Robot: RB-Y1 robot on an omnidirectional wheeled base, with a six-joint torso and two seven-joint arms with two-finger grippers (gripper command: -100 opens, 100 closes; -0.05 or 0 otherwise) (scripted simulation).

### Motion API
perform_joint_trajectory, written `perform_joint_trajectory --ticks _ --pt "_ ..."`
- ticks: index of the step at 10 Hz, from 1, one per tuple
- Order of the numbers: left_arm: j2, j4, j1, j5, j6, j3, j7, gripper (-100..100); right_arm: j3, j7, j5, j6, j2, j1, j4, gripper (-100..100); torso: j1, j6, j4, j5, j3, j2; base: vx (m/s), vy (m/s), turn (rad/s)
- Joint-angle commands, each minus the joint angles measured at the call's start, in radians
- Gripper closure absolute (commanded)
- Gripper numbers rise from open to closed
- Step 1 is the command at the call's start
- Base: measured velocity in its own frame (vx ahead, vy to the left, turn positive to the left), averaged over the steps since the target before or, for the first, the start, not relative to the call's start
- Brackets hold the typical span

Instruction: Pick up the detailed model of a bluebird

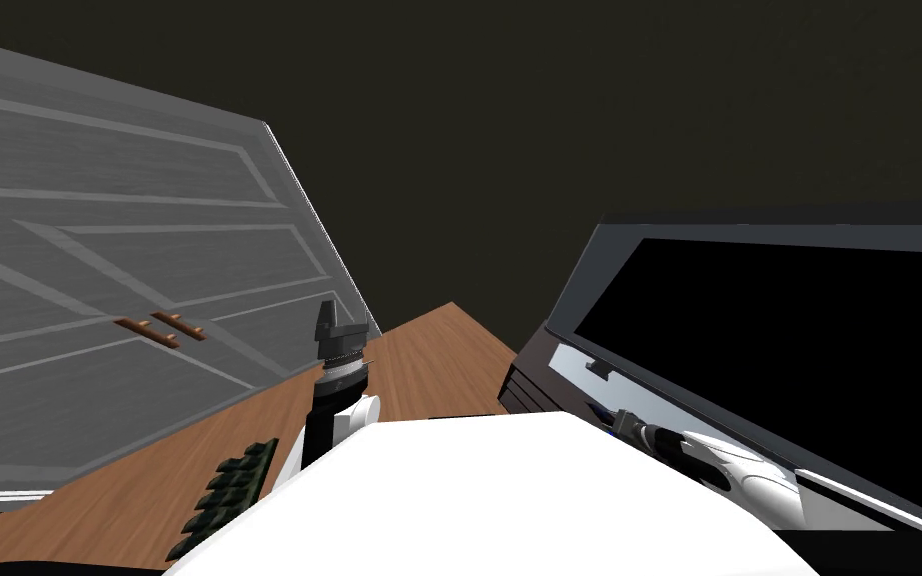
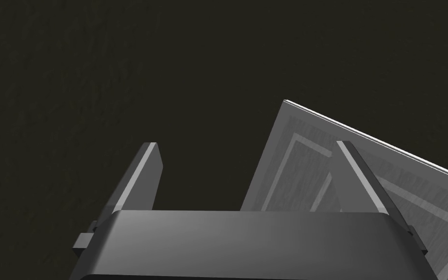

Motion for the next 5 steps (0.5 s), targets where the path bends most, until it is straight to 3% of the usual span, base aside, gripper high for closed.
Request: perform_joint_trajectory --ticks 1,2,3,4,5 --pt "0.0 0.0 0.0 0.0 0.0 0.0 0.0 0 -0.05 -0.016 0.05 -0.032 0.017 -0.001 -0.01 100 0.0 0.0 0.0 0.0 0.0 0.0 0.067 -0.009 -0.16" --pt "0.0 0.0 0.0 0.0 0.0 0.0 0.0 0 -0.077 -0.016 0.082 -0.032 0.017 -0.001 -0.01 100 0.0 -0.002 0.0 -0.001 -0.001 -0.002 0.032 0.007 0.025" --pt "0.0 0.0 0.0 0.0 0.0 0.0 0.0 0 -0.078 -0.016 0.113 -0.032 0.017 -0.001 -0.01 100 0.0 -0.003 0.0 -0.001 -0.001 -0.002 0.009 0.003 0.036" --pt "0.0 0.0 0.0 0.0 0.0 0.0 0.0 0 -0.122 -0.048 0.143 -0.073 0.049 0.003 -0.05 100 -0.001 -0.002 0.0 -0.001 0.0 0.0 0.054 -0.016 -0.279" --pt "0.0 0.0 0.0 0.0 0.0 0.0 0.0 0 -0.153 -0.048 0.175 -0.073 0.049 0.003 -0.016 100 -0.001 -0.001 -0.001 -0.004 -0.002 -0.002 0.058 -0.005 -0.156"
